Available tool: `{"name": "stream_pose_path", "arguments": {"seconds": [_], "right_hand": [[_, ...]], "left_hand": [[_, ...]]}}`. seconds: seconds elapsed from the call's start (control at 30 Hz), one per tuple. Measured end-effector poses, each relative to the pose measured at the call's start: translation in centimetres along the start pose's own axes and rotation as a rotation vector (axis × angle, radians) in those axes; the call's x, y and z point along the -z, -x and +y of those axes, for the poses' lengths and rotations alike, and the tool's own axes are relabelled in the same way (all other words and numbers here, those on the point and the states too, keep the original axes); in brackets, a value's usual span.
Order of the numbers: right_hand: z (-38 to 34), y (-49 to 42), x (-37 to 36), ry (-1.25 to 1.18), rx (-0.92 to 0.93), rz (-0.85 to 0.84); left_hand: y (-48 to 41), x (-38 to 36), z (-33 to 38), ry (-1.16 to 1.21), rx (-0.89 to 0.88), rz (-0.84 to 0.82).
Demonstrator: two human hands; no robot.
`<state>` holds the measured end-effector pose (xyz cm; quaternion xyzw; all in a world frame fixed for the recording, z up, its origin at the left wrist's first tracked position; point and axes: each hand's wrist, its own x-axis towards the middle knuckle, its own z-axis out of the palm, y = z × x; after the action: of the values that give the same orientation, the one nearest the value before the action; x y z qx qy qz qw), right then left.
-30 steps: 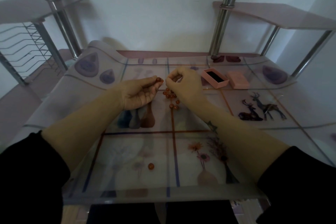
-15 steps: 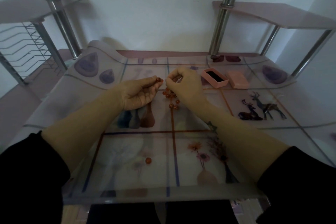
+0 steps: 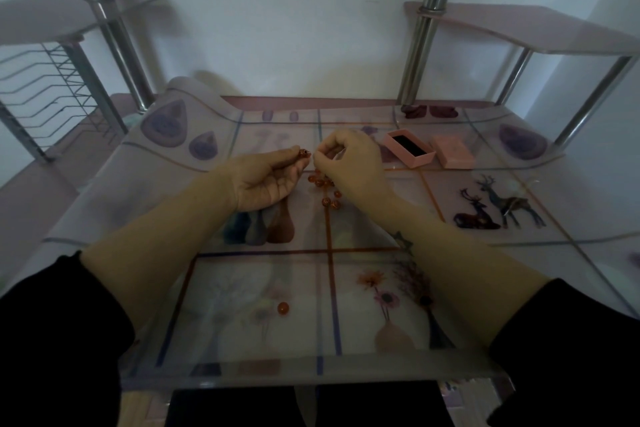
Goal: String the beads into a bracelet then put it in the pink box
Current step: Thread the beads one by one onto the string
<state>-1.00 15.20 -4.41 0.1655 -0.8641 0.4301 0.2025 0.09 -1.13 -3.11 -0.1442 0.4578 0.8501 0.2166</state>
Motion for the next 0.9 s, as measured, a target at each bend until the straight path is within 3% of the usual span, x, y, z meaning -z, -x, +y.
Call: {"name": "stream_pose_path", "arguments": {"seconds": [0.9], "right_hand": [[0.58, -0.41, -0.19, 0.026, -0.014, -0.056]], "left_hand": [[0.24, -0.03, 0.17, -0.159, -0.032, 0.033]]}}
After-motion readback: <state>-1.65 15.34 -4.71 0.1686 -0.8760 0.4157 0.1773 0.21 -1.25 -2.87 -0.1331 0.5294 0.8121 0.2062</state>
